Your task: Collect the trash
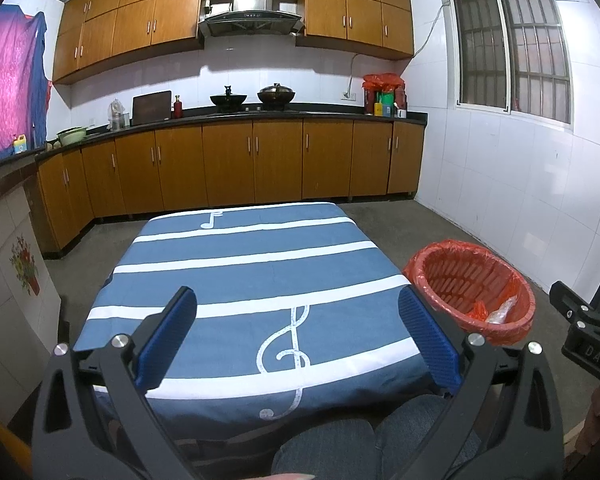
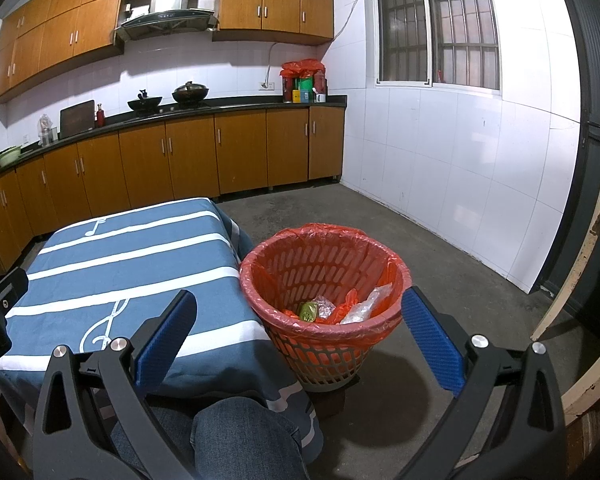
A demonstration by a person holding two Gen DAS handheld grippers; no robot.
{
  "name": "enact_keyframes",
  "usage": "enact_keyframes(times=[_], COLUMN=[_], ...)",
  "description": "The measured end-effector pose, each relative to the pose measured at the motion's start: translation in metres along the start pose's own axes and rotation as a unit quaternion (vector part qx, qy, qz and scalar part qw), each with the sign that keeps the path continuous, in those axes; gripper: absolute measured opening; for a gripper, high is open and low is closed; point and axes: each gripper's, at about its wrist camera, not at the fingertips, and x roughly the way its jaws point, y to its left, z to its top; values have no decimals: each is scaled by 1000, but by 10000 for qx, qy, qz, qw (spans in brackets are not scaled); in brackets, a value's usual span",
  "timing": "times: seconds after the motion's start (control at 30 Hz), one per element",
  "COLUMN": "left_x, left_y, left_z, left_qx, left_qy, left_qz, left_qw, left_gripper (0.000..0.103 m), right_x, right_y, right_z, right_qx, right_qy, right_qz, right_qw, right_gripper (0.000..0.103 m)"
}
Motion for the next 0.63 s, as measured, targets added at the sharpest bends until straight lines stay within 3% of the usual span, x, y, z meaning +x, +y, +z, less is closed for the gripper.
enact_keyframes(times=[0.63], left_x=[1], left_y=[-1], left_z=[-1], left_qx=[-24], left_qy=[32], left_qz=[2], left_qw=[10000], left_gripper=[99], right_x=[0], right_y=[-1], right_z=[1], right_qx=[-1], right_qy=[3], right_qz=[2], right_qw=[10000], right_gripper=[101])
